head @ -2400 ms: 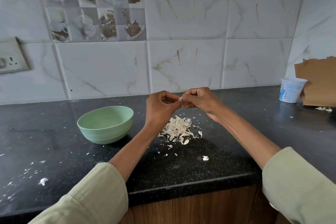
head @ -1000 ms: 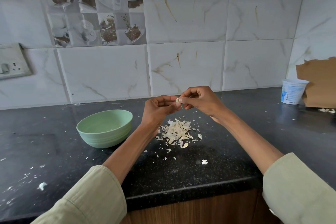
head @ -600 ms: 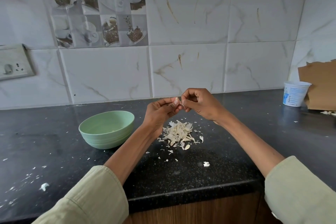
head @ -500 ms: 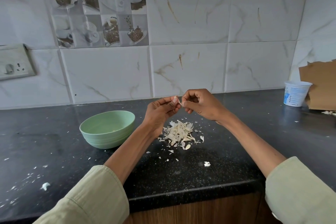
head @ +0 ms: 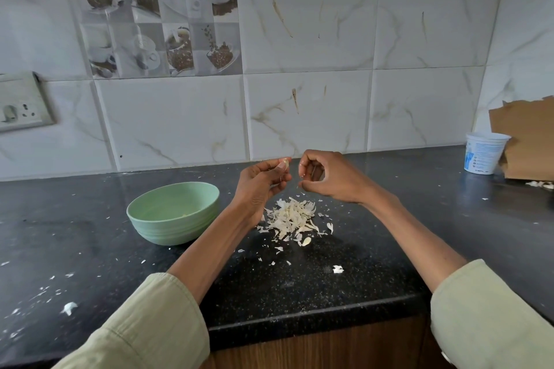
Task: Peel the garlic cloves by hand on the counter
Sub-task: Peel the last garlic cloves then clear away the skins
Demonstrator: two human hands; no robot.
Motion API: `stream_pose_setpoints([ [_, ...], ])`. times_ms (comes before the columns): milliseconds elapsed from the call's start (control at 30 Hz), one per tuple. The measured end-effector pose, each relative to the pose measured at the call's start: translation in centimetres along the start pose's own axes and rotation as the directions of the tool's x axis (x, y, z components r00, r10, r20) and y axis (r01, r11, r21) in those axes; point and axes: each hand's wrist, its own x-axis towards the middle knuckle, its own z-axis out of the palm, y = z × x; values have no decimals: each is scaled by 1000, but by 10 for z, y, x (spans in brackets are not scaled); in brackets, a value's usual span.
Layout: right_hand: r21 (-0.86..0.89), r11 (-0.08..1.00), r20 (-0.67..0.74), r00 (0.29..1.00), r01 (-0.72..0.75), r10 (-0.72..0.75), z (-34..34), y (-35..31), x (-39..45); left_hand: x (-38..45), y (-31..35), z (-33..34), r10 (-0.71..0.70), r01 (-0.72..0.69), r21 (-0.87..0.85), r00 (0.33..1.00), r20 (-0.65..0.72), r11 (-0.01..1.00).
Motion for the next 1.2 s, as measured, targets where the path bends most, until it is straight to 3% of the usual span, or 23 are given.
stream_pose_setpoints([
  [233, 130, 991, -127, 991, -13, 30, -3, -8, 0, -2, -4, 3, 84, -86, 176, 996, 20, 981],
  [433, 103, 994, -170, 985, 29, -12, 0, -7, 1, -4, -3, 5, 129, -130, 207, 991, 16, 970],
  [667, 262, 964, -181, 978, -49, 99, 5, -5, 3, -6, 0, 7, 210, -202, 287, 978, 5, 936],
  [1200, 241, 970, -191, 979, -27, 75, 5, -5, 1, -13, 4, 9, 316, -279, 496, 949, 10, 822],
])
